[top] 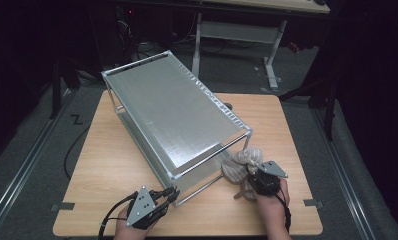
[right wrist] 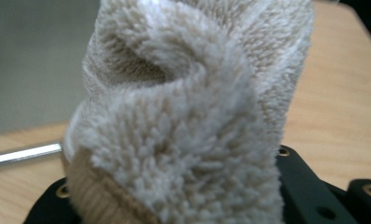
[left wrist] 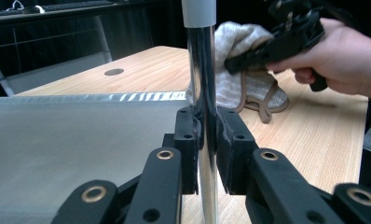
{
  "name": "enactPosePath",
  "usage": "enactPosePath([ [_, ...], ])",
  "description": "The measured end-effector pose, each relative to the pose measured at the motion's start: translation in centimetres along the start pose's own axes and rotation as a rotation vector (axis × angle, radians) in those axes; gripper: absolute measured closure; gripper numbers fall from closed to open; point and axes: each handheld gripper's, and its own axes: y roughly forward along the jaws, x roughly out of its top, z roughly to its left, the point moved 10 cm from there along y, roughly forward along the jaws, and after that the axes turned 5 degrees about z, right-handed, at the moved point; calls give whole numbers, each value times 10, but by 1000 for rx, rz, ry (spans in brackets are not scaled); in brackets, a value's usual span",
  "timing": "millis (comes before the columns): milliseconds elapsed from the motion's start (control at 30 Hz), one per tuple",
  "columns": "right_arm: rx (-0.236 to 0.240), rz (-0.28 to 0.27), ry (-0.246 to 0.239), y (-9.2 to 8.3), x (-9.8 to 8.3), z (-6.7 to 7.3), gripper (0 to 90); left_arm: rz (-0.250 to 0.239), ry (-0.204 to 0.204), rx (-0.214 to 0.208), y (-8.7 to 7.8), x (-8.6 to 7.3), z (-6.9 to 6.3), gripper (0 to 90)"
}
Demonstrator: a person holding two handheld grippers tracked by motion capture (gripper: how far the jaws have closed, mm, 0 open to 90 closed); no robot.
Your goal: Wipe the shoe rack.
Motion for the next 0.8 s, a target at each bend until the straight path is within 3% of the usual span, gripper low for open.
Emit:
enactPosePath([
  [200,10,67,-5,9,-14,0,695,-1,5,-4,2,1,-1,787],
  [400,21,80,3,11,-16,0,694,-1,4,-4,2,1,-1,786],
  [567,18,42,16,5,-7,-2,693,1,3,-2,0,0,-1,786],
  [800,0,-86,28,-20,23,-7,690,1,-1,4,-4,-2,-1,785],
])
